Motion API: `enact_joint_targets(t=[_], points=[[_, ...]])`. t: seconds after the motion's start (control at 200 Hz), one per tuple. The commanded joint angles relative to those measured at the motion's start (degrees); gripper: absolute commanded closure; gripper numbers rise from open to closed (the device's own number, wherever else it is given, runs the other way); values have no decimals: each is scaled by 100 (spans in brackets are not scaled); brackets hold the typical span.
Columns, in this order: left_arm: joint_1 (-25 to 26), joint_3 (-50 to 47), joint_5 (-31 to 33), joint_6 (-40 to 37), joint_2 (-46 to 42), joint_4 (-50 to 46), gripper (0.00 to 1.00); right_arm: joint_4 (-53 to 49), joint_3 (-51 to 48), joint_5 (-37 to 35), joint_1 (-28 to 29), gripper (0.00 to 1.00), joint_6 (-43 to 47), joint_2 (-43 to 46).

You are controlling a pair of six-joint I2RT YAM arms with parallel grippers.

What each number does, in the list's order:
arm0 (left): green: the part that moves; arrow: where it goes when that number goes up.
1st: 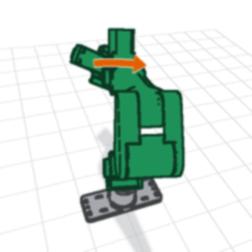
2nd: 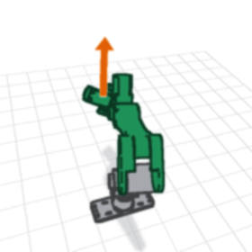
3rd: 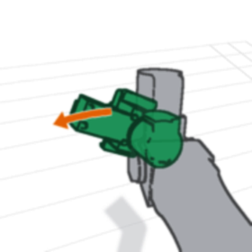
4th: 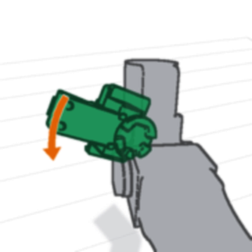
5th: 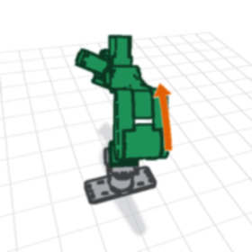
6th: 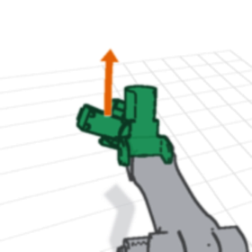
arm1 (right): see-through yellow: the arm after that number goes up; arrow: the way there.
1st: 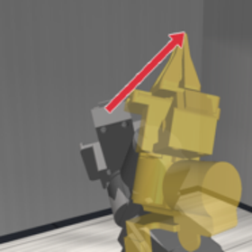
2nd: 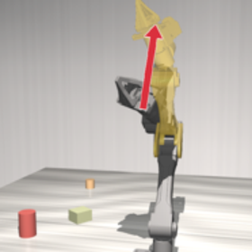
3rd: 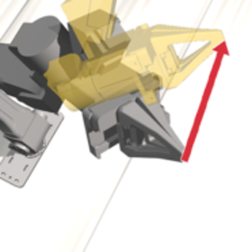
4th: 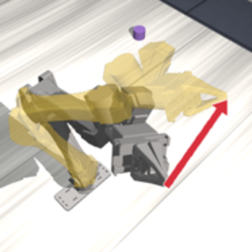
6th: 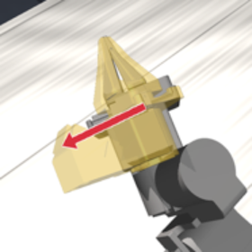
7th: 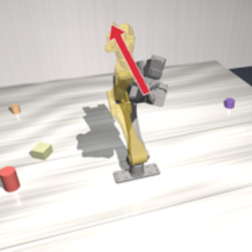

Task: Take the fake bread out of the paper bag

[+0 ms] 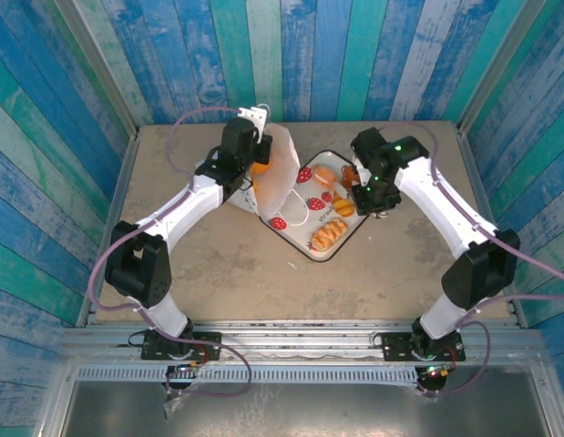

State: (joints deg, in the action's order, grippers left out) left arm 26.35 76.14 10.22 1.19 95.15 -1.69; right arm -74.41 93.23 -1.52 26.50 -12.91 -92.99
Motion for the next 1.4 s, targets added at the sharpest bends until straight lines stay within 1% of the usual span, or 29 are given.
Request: enact_joint_targets(t=[0.0, 0.085, 0.205, 0.215, 0.28, 0.406, 0.606, 0.766, 0.856, 0.922, 1.242, 1.312, 1.392], points=[[2, 155, -90, -287, -272, -99, 100, -85, 292, 237, 119, 58, -212, 407], [0, 163, -88, -371, -302, -129, 100, 211, 395, 585, 377, 58, -369, 589], [-1, 198, -89, -422, -361, -153, 100, 914, 424, 1179, 742, 57, -621, 690], [1, 201, -83, -426, -358, -155, 100, 975, 424, 1217, 881, 57, -642, 689], [2, 207, -108, -452, -391, -170, 100, 1297, 449, 1402, 1166, 57, -766, 572], [0, 121, -205, -552, -487, -149, 100, 1555, 570, 1562, 1418, 59, -899, 90], [0, -107, -323, -850, -730, -78, 100, 1881, 786, 1758, 1516, 59, -1158, -727], [2, -314, -336, -1083, -941, 87, 100, 2044, 1074, 1739, 1525, 58, -1355, -1236], [2, -350, -347, -1162, -961, 107, 100, 2049, 1276, 1672, 1533, 56, -1419, -1473], [-3, -368, -361, -1176, -947, 97, 100, 2069, 1320, 1537, 1555, 56, -1506, -1552], [1, -405, -523, -1209, -870, 156, 100, 2192, 1481, 1559, 1669, 55, -1582, -1824], [2, -448, -529, -1200, -870, 183, 100, 2114, 1571, 1611, 1678, 55, -1541, -1909], [2, -460, -521, -1183, -863, 169, 100, 1897, 1678, 1494, 1713, 55, -1442, -1968]])
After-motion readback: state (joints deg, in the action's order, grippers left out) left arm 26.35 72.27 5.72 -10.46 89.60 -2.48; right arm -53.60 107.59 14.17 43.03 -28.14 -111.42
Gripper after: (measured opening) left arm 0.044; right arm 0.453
